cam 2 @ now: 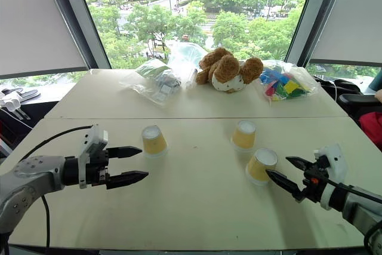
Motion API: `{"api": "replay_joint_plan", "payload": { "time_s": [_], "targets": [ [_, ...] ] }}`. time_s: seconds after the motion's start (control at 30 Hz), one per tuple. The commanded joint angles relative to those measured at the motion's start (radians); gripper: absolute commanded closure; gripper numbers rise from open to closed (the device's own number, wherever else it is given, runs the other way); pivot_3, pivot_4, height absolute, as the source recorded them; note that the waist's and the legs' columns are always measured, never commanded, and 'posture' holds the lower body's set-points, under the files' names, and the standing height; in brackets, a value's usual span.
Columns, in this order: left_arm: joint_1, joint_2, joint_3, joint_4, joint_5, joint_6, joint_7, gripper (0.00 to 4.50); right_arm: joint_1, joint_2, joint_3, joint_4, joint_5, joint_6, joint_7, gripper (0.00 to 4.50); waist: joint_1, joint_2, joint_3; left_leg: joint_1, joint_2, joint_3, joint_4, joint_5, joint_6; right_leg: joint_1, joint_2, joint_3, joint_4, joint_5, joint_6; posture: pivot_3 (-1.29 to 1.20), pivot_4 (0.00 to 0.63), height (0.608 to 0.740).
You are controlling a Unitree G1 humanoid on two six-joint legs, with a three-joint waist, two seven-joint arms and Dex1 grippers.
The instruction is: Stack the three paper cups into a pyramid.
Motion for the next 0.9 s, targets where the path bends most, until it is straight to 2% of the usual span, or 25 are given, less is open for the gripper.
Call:
{"api": "replay_joint_plan", "payload": {
  "time_s": [0.03,0.37,0.43,0.5,0.53,0.57,0.73,0.9],
  "targets": [
    [-0.004,0.012,0.006,-0.026,-0.016,0.008,-0.001,0.07,-0.046,0.014,0.034,0.014,0.009,-0.012,-0.007,0.00,0.000,0.000,0.000,0.000,0.000,0.000,0.000,0.000,0.000,0.000,0.000,0.000,0.000,0.000,0.000,0.00,0.150,0.740],
    [0.040,0.009,0.027,-0.049,-0.003,0.001,0.026,0.07,-0.162,0.024,0.120,0.133,-0.034,-0.059,0.008,0.00,0.001,0.000,0.000,0.000,0.000,0.000,0.000,0.000,0.000,0.000,0.000,0.000,0.000,0.000,0.000,0.00,0.150,0.740],
    [0.050,0.008,0.032,-0.055,-0.005,0.000,0.032,0.00,-0.166,0.026,0.121,0.140,-0.033,-0.068,0.014,0.57,0.001,0.000,0.000,0.000,0.000,0.000,0.000,0.000,0.000,0.000,0.000,0.000,0.000,0.000,0.000,0.00,0.150,0.740],
    [0.057,0.009,0.034,-0.057,-0.006,-0.002,0.035,0.00,-0.167,0.025,0.122,0.142,-0.033,-0.071,0.017,1.35,0.000,0.000,0.000,0.000,0.000,0.000,0.000,0.000,0.000,0.000,0.000,0.000,0.000,0.000,0.000,0.00,0.150,0.740],
    [0.060,0.010,0.035,-0.057,-0.006,-0.004,0.035,0.00,-0.167,0.025,0.123,0.139,-0.032,-0.071,0.017,1.90,0.001,0.000,0.000,0.000,0.000,0.000,0.000,0.000,0.000,0.000,0.000,0.000,0.000,0.000,0.000,0.00,0.150,0.740],
    [0.061,0.010,0.036,-0.056,-0.006,-0.005,0.035,0.00,-0.166,0.024,0.123,0.136,-0.031,-0.069,0.017,2.21,0.001,0.000,0.000,0.000,0.000,0.000,0.000,0.000,0.000,0.000,0.000,0.000,0.000,0.000,0.000,0.00,0.150,0.740],
    [0.061,0.014,0.050,-0.032,-0.003,-0.011,0.031,0.00,-0.216,-0.017,0.144,0.032,0.016,-0.015,0.028,2.23,0.000,0.000,0.000,0.000,0.000,0.000,0.000,0.000,0.000,0.000,0.000,0.000,0.000,0.000,0.000,0.00,0.150,0.740],
    [0.068,0.020,0.056,-0.020,0.002,-0.015,0.027,0.00,-0.392,0.026,0.311,-0.061,0.054,0.054,0.017,2.23,-0.021,0.001,0.000,0.000,0.001,-0.001,-0.001,0.000,0.000,-0.002,0.001,0.000,0.001,0.000,0.000,0.00,0.150,0.740]
  ]
}}
